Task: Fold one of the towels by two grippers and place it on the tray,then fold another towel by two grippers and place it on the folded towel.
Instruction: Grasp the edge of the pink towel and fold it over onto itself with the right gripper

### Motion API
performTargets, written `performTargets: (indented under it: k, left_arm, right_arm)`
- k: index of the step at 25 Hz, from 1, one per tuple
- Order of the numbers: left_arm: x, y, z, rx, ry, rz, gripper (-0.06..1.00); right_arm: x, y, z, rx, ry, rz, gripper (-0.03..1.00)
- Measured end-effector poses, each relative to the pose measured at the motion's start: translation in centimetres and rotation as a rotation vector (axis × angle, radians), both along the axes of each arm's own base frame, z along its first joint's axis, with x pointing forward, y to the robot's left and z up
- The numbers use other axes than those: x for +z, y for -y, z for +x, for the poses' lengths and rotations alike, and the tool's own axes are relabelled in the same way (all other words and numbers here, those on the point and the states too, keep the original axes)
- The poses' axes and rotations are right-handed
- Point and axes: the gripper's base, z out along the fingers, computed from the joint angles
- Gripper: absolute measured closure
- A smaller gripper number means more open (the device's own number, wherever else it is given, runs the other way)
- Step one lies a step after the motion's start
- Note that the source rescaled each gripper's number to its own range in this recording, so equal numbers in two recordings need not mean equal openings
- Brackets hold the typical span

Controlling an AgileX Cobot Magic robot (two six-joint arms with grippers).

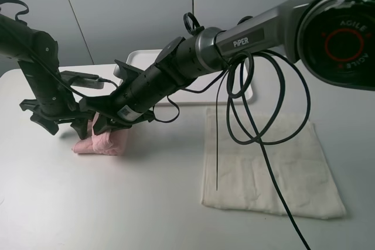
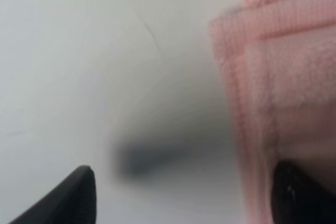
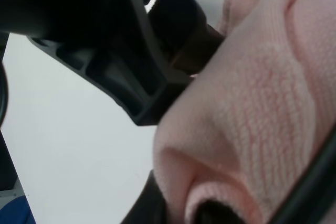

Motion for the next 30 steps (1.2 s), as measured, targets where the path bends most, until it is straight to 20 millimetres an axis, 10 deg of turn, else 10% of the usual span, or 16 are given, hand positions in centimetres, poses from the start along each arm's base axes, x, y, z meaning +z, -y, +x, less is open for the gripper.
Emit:
performTargets:
  k: [16, 30]
  left_arm:
    - [7.5, -2.6, 1.2, 0.014, 0.111, -0.028, 0.07]
    - [7.8, -3.2, 1.0, -0.002, 0.105, -0.045, 0.07]
  right_arm:
    - [0.1, -0.1, 0.2, -0.051, -0.019, 0.009, 0.91]
    - [1.2, -3.2, -1.8, -0.106, -0.032, 0.165, 0.26]
